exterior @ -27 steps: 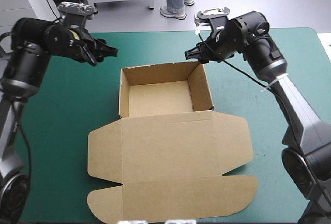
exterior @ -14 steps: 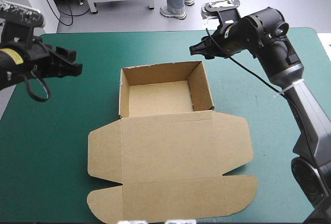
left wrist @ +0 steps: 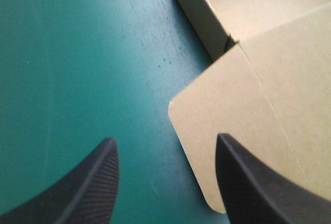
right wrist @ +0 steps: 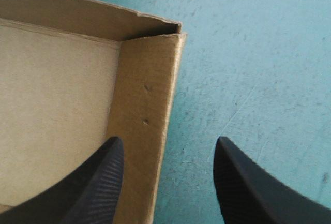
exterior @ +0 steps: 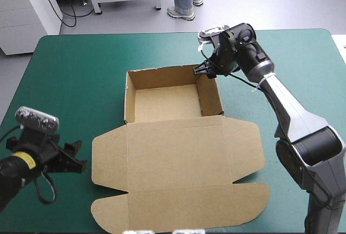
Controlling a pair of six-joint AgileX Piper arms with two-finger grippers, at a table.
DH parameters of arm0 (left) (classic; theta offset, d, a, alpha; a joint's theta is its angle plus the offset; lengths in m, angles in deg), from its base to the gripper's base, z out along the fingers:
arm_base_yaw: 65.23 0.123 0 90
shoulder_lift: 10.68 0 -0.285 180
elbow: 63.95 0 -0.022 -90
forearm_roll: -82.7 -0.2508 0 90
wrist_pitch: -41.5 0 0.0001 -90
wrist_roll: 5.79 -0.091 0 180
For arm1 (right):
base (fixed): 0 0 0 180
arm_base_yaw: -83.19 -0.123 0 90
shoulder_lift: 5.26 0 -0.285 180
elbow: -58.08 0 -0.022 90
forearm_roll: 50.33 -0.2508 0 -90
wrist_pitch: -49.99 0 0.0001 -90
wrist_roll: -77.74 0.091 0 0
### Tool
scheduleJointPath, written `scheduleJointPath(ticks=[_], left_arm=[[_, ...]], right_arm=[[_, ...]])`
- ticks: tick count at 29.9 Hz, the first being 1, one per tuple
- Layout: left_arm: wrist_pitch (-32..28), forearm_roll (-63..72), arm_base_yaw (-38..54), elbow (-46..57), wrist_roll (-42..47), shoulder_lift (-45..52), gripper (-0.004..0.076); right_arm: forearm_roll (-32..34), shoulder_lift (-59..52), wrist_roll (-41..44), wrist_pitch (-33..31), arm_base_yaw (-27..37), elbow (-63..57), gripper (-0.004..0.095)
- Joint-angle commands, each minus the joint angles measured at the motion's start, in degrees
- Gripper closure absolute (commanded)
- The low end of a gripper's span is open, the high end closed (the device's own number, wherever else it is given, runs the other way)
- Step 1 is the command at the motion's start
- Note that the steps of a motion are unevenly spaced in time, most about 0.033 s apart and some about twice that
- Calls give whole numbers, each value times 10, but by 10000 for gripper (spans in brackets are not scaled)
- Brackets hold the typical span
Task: Fold the box
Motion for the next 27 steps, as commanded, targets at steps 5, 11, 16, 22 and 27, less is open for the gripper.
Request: scheduleJointPath(ticks=[5, 11, 16, 22, 27], left_arm=[[-108, 10, -2, 176, 18, 150, 321], [-121, 10, -2, 237, 18, 223, 503], [-134, 2, -2, 239, 18, 243, 729], [-130, 2, -2, 239, 15, 243, 732], [-129, 2, -2, 240, 15, 243, 732]], right_arm=[[7, 34, -5, -1, 6, 11, 431], [7, 50, -6, -1, 6, 11, 762], [8, 52, -14, -1, 10, 11, 926], [8, 52, -27, -1, 50, 13, 926], [8, 52, -49, -1, 141, 13, 926]])
